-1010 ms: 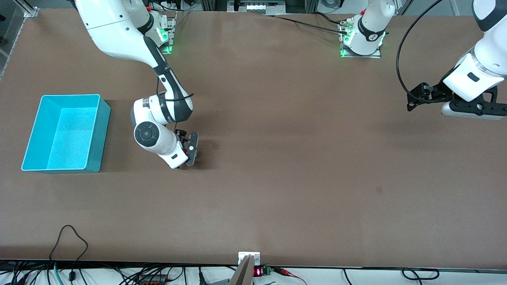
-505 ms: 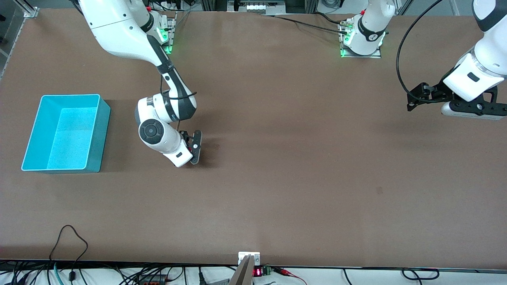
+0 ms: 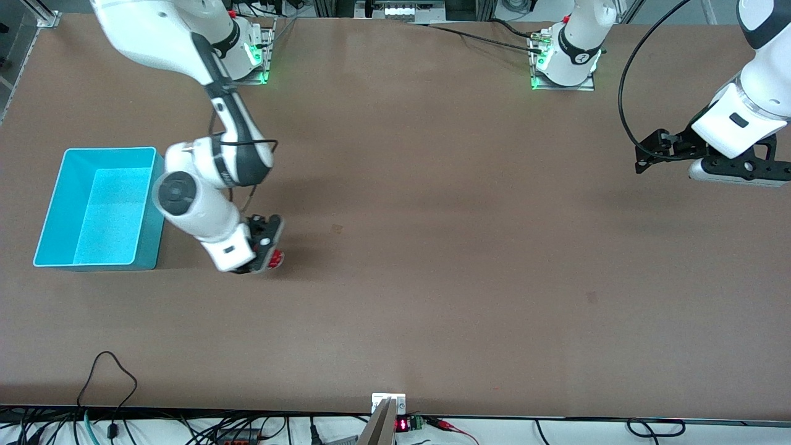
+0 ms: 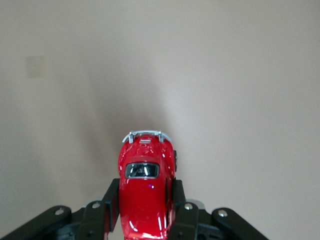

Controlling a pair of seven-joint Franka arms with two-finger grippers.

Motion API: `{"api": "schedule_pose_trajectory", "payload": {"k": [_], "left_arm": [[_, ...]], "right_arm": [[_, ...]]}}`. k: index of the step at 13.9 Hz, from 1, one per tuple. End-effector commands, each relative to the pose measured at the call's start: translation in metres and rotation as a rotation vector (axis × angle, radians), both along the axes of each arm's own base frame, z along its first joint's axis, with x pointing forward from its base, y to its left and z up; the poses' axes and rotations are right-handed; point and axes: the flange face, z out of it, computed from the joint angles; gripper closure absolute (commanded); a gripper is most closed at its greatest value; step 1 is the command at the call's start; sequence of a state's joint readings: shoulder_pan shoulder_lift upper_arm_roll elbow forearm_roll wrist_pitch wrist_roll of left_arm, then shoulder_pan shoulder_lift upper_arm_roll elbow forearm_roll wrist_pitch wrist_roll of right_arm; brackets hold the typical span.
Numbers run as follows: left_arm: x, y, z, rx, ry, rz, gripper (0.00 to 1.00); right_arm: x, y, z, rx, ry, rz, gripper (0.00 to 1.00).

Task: Wind red beetle toy and store in blue box
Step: 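Lift the red car and carry it over the blue box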

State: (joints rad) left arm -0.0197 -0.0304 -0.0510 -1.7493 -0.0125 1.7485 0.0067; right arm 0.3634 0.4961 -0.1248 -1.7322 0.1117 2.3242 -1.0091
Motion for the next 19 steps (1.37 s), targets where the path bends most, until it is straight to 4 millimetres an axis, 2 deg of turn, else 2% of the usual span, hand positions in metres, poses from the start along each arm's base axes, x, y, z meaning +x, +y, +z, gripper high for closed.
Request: {"api": "schedule_pose_trajectory", "payload": {"k": [1, 3, 6, 7, 10, 11, 13, 17, 19], "left_arm": [[0.001, -0.002, 0.005, -0.005, 0.005, 0.007, 0.00], [0.001, -0.003, 0.007, -0.005, 0.002, 0.006, 0.00], [0.001, -0.003, 0.007, -0.005, 0.004, 0.006, 0.00], [0.000, -0.003, 0.006, -0.004, 0.013, 0.005, 0.00], [0.000, -0.002, 0.005, -0.004, 0.018, 0.007, 0.00], [0.000, -0.002, 0.006, -0.004, 0.016, 0.007, 0.00], [0.000, -0.002, 0.006, -0.004, 0.016, 0.007, 0.00], [0.000, 0.000, 0.006, -0.004, 0.016, 0.010, 0.00], [0.000, 0.000, 0.006, -0.004, 0.016, 0.008, 0.00]], "right_arm": [[0.008, -0.068, 0.023, 0.044, -0.004, -0.294, 0.88], [0.012, -0.135, 0.018, 0.058, 0.019, -0.581, 0.89], [0.001, -0.215, 0.019, 0.053, 0.102, -0.797, 1.00], [-0.005, -0.239, 0.018, 0.048, 0.140, -0.873, 1.00], [-0.019, -0.285, 0.018, 0.041, 0.200, -1.039, 1.00], [-0.024, -0.303, 0.011, 0.034, 0.213, -1.069, 1.00], [-0.049, -0.353, -0.012, 0.019, 0.257, -1.135, 1.00], [-0.086, -0.398, -0.041, -0.010, 0.277, -1.185, 0.99], [-0.097, -0.403, -0.060, -0.004, 0.209, -1.180, 0.99]]}}
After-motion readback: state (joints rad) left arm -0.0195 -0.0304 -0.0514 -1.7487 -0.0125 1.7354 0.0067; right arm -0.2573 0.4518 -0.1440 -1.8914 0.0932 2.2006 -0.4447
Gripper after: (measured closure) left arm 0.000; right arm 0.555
